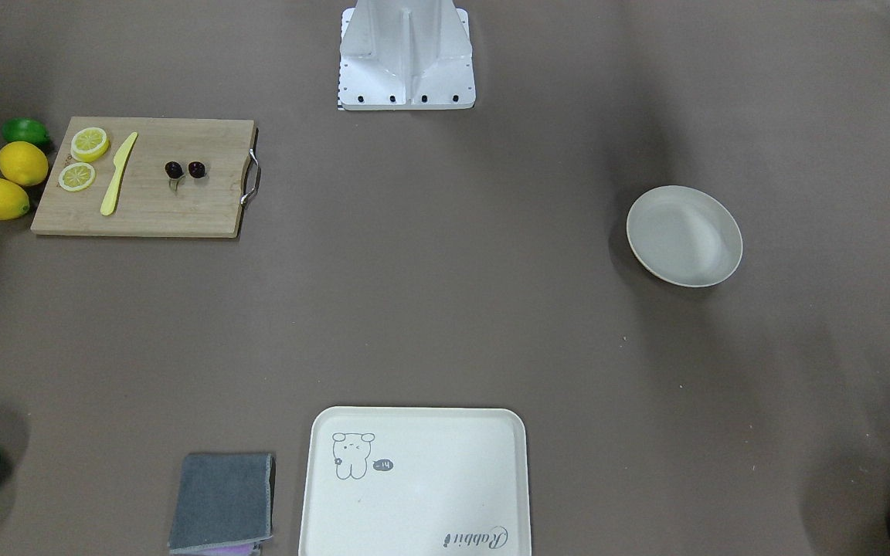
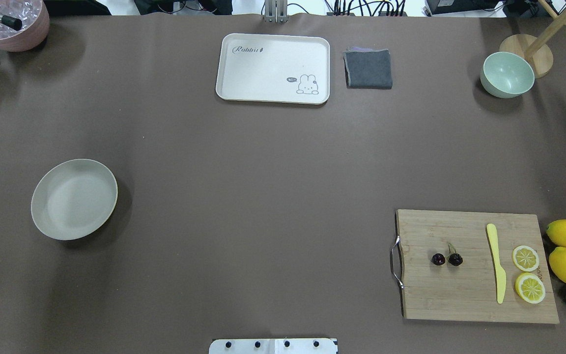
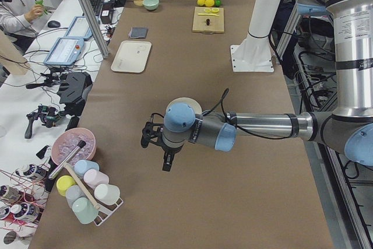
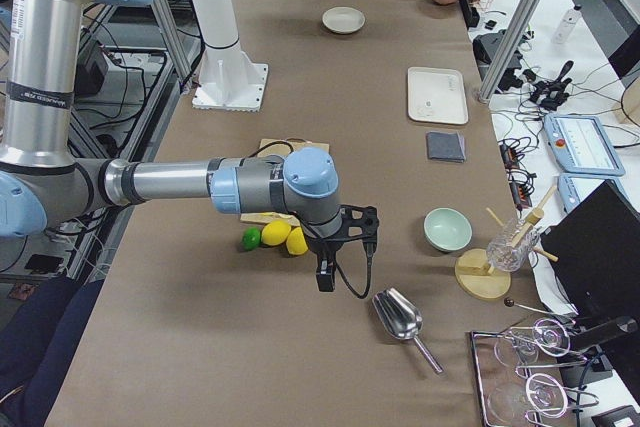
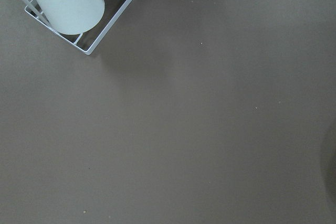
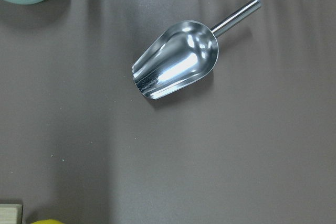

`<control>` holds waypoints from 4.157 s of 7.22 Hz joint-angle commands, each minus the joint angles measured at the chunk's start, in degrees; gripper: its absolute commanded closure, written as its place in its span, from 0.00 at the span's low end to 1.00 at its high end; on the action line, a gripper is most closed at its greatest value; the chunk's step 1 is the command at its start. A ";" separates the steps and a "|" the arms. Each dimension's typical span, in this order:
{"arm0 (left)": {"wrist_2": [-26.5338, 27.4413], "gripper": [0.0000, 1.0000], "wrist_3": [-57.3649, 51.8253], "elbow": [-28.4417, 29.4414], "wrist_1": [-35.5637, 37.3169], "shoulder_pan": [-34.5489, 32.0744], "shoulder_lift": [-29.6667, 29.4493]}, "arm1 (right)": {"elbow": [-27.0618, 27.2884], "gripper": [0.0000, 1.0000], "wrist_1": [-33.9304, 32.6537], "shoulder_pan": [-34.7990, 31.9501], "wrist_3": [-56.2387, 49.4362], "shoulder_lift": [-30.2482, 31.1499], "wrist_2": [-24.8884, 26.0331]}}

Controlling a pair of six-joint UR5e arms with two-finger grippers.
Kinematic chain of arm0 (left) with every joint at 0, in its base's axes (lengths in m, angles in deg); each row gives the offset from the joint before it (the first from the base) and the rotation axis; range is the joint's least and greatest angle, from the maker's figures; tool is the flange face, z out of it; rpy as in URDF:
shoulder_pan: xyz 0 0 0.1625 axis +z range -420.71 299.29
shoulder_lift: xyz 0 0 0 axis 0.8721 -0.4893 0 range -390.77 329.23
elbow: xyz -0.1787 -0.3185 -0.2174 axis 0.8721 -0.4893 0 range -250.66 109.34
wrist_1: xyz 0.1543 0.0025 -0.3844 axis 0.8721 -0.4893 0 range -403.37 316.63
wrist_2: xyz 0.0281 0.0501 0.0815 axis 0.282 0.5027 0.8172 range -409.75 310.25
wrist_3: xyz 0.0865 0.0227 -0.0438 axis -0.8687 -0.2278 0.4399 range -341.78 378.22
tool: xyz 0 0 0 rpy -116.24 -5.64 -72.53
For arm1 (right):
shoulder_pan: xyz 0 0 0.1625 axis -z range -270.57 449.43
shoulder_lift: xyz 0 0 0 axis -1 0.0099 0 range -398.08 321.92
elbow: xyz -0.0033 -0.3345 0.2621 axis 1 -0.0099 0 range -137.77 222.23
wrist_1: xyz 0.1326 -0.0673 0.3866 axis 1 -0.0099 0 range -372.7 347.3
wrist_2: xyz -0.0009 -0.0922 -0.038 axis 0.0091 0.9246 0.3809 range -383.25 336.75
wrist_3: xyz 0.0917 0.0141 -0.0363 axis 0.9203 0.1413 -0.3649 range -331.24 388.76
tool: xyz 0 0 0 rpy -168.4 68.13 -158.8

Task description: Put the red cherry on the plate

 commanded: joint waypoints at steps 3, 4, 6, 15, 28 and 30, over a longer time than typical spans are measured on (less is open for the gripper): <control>-0.59 0.02 14.70 -3.91 0.24 4.76 -5.47 | -0.01 0.00 0.09 0.00 0.00 -0.09 -0.01; -0.59 0.03 19.89 -3.91 0.24 8.98 -8.63 | -0.01 0.00 0.09 0.00 0.00 -0.09 -0.10; -0.15 0.03 25.47 -3.04 -1.07 20.91 -11.47 | -0.10 0.00 0.17 0.00 0.00 -0.17 -0.54; 8.03 0.20 42.62 19.47 -42.91 36.18 -10.69 | 0.34 0.00 0.35 -0.09 -0.27 -0.26 -1.68; -0.24 1.00 51.76 1.81 -5.20 31.52 -30.14 | -0.19 0.00 0.26 -0.09 -0.27 -0.26 -1.94; 5.42 1.00 56.20 5.21 1.28 36.58 -40.43 | -0.27 0.00 0.26 -0.09 0.00 -0.26 -1.94</control>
